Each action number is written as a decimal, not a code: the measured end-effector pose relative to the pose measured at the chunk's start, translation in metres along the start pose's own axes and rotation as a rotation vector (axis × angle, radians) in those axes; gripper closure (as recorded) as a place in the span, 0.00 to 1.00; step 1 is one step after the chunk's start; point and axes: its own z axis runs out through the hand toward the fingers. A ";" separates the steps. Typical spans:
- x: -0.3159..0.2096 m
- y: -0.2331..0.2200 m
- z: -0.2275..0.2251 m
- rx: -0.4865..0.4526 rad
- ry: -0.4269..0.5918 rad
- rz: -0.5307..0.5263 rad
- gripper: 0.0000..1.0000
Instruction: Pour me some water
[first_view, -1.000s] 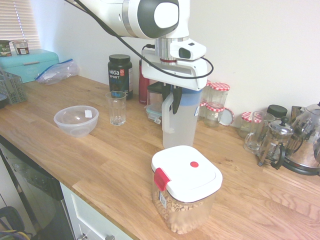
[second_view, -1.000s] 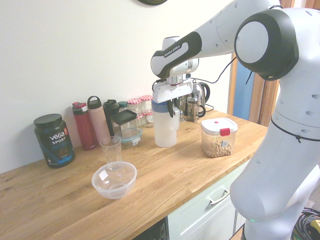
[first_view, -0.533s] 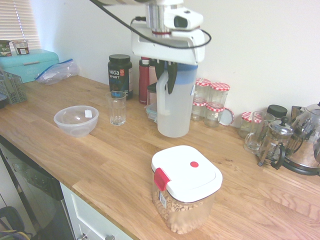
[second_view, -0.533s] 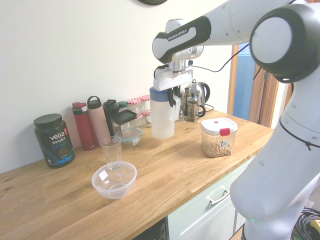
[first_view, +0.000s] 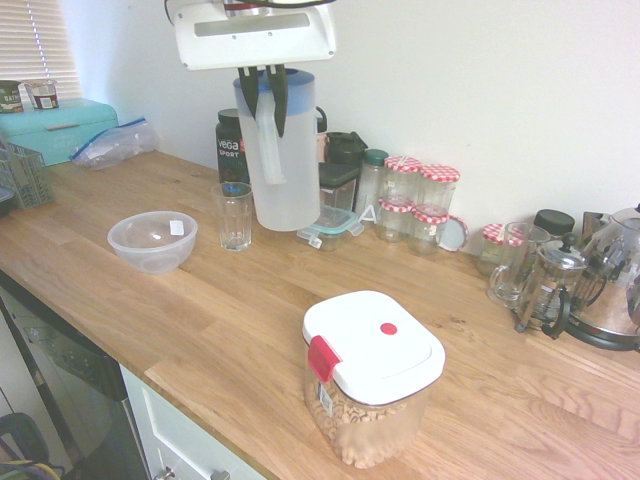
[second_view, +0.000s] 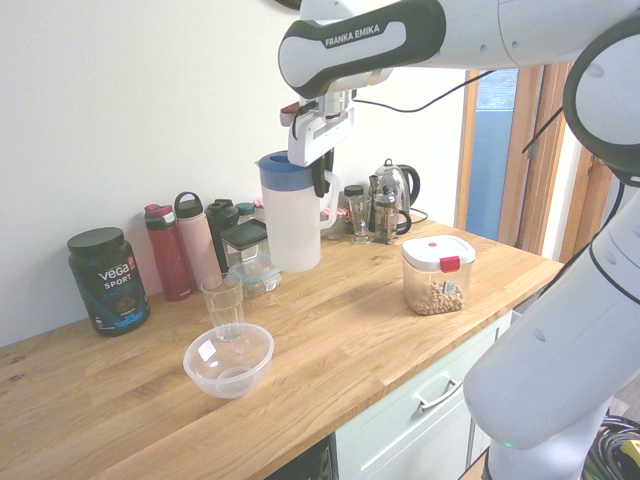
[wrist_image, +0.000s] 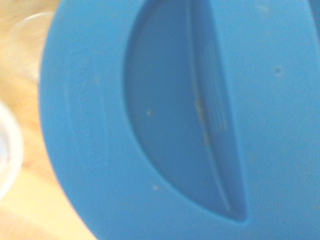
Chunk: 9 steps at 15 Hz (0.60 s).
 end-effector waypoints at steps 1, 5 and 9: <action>-0.004 -0.010 -0.003 -0.007 -0.006 -0.061 1.00; -0.018 -0.047 -0.012 -0.089 -0.002 -0.281 1.00; -0.022 -0.074 0.010 -0.217 -0.035 -0.382 1.00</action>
